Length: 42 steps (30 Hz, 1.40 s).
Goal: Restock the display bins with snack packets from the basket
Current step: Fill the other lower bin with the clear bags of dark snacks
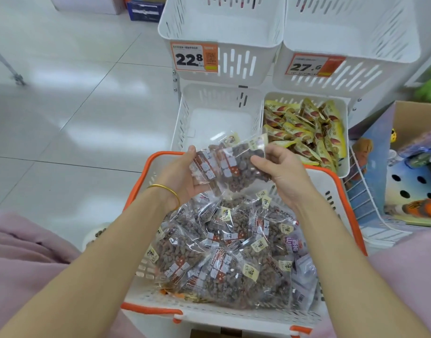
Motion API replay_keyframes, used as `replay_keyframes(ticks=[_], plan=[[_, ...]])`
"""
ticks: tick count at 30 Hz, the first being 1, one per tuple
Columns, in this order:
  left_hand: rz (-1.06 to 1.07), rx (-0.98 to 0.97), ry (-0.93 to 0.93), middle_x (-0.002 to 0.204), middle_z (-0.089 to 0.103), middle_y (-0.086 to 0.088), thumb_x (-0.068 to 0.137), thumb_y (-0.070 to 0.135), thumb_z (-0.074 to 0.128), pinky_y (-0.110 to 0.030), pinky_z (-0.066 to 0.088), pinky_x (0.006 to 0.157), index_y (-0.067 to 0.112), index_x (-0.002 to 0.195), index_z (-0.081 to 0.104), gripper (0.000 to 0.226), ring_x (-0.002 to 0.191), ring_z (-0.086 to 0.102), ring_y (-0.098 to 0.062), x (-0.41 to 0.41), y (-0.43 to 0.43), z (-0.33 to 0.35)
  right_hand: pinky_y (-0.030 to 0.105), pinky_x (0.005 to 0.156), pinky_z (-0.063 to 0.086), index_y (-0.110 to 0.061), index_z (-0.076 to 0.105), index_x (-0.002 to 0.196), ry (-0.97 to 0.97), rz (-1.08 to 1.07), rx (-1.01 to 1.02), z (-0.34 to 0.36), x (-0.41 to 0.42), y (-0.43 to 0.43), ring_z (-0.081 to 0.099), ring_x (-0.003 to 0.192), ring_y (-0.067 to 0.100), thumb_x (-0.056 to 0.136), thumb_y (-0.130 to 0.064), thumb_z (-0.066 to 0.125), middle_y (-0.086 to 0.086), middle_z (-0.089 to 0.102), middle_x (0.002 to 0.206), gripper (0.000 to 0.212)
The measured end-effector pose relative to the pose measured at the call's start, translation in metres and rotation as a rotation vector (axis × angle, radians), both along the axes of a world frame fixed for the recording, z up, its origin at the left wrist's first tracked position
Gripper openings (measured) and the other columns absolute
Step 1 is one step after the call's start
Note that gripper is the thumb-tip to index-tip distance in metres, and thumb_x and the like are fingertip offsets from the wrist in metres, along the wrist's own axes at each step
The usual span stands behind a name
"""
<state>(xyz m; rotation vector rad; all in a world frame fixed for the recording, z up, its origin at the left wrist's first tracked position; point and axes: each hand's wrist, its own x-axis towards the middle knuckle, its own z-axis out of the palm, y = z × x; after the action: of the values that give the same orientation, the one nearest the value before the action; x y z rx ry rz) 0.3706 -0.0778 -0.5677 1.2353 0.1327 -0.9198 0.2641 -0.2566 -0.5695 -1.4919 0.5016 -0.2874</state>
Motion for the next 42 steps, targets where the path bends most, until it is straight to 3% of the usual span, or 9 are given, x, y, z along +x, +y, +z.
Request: replay_keyframes(ticks=[3,7,9,14,18,22,30,35,42], plan=[[-0.013,0.005,-0.007,0.124,0.061,-0.014,0.098,0.042,0.039,-0.045,0.057,0.079,0.011,0.124,0.052,0.043,0.105,0.064,-0.032,0.003,0.005,-0.007,0.037,0.089,0.047,-0.025,0.06,0.092,0.072,0.119,-0.071,-0.001,0.022,0.007,0.057,0.107,0.021,0.078,-0.025,0.075,0.006,0.061,0.119,0.021],[0.043,0.005,-0.015,0.126,0.059,-0.008,0.099,0.044,0.036,-0.041,0.055,0.085,0.012,0.128,0.05,0.046,0.113,0.059,-0.03,0.026,0.002,-0.011,0.022,0.055,0.048,-0.019,0.051,0.087,0.109,0.272,0.024,0.004,0.056,0.009,0.06,0.076,0.012,0.088,-0.013,0.064,0.003,0.065,0.094,0.014],[0.092,0.177,-0.269,0.124,0.058,-0.006,0.1,0.038,0.038,-0.038,0.052,0.089,0.01,0.123,0.052,0.039,0.107,0.06,-0.023,0.049,0.0,-0.01,0.021,0.056,0.05,-0.017,0.049,0.089,0.061,0.231,-0.007,0.011,0.081,0.005,0.061,0.071,0.011,0.087,-0.008,0.065,0.007,0.064,0.095,0.018],[0.004,0.807,-0.992,0.131,0.051,-0.008,0.096,0.011,0.042,-0.035,0.035,0.102,0.009,0.131,0.047,0.036,0.119,0.046,-0.026,0.113,0.016,-0.037,0.037,0.078,0.048,-0.016,0.05,0.098,0.036,0.106,-0.641,-0.001,0.164,-0.008,0.055,0.091,0.02,0.084,-0.016,0.07,0.001,0.054,0.101,0.024],[-0.028,0.826,-0.911,0.138,0.04,-0.015,0.094,0.004,0.041,-0.034,0.038,0.096,0.011,0.14,0.036,0.046,0.105,0.053,-0.028,0.13,0.02,-0.075,0.035,0.072,0.046,-0.015,0.055,0.106,0.237,0.277,-1.109,-0.049,0.211,-0.003,0.057,0.092,0.026,0.082,-0.024,0.067,0.004,0.057,0.102,0.029],[0.117,0.781,-0.952,0.134,0.043,-0.006,0.094,0.011,0.046,-0.031,0.041,0.082,0.02,0.141,0.033,0.05,0.079,0.055,-0.019,0.126,0.021,-0.091,0.035,0.071,0.042,-0.02,0.051,0.113,0.271,0.469,-1.246,-0.097,0.239,0.01,0.052,0.104,0.028,0.085,-0.027,0.063,0.005,0.053,0.114,0.031],[0.239,0.699,-0.976,0.121,0.051,0.001,0.095,0.005,0.038,-0.031,0.045,0.082,0.022,0.14,0.031,0.049,0.081,0.065,-0.008,0.115,0.029,-0.093,0.041,0.095,0.042,-0.024,0.034,0.137,0.401,0.78,-0.953,-0.128,0.237,0.004,0.044,0.118,0.032,0.083,-0.007,0.063,0.01,0.037,0.133,0.063],[0.251,0.67,-0.976,0.116,0.054,0.0,0.095,0.003,0.034,-0.033,0.047,0.083,0.023,0.14,0.032,0.049,0.082,0.066,-0.011,0.112,0.032,-0.093,0.023,0.091,0.035,-0.021,0.006,0.151,0.438,0.715,-0.532,-0.114,0.234,0.0,0.04,0.126,0.021,0.088,-0.005,0.059,0.007,0.028,0.15,0.084],[0.174,0.702,-1.047,0.114,0.05,0.007,0.093,0.005,0.036,-0.04,0.048,0.085,0.023,0.136,0.037,0.047,0.094,0.063,-0.022,0.115,0.032,-0.097,0.027,0.107,0.025,-0.013,0.034,0.143,0.41,0.688,-0.847,-0.12,0.234,0.0,0.034,0.135,0.024,0.092,-0.007,0.055,0.009,0.034,0.148,0.055]])
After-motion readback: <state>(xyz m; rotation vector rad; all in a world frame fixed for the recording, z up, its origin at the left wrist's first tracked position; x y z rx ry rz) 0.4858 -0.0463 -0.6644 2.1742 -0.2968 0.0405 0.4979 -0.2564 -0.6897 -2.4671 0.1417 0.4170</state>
